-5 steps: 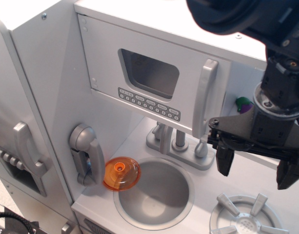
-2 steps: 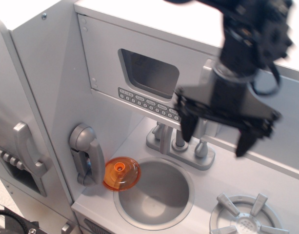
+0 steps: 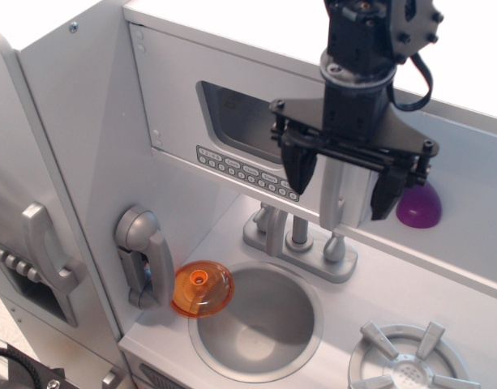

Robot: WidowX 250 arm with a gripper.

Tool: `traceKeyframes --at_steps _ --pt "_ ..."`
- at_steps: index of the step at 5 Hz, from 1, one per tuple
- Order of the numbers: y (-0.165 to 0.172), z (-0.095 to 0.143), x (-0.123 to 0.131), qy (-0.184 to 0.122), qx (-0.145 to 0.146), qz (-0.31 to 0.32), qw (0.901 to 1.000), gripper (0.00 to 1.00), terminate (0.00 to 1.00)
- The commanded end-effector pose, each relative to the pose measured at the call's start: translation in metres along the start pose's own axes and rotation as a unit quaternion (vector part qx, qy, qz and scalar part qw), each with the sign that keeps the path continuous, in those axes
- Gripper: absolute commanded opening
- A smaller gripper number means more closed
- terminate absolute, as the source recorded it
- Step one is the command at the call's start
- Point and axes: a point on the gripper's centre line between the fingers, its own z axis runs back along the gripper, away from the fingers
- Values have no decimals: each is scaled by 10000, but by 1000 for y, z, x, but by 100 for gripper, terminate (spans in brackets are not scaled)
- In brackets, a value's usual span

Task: Open microwave

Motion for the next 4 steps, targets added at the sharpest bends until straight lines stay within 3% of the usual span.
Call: traceKeyframes --at_steps 1,2,3,4 --pt "2 22 22 -888 71 -8 9960 100 0" --pt "3 22 26 -1220 242 118 9922 100 0" --pt "3 21 29 -1302 305 136 9909 0 0" --pt "3 20 30 -1269 260 124 9915 0 0"
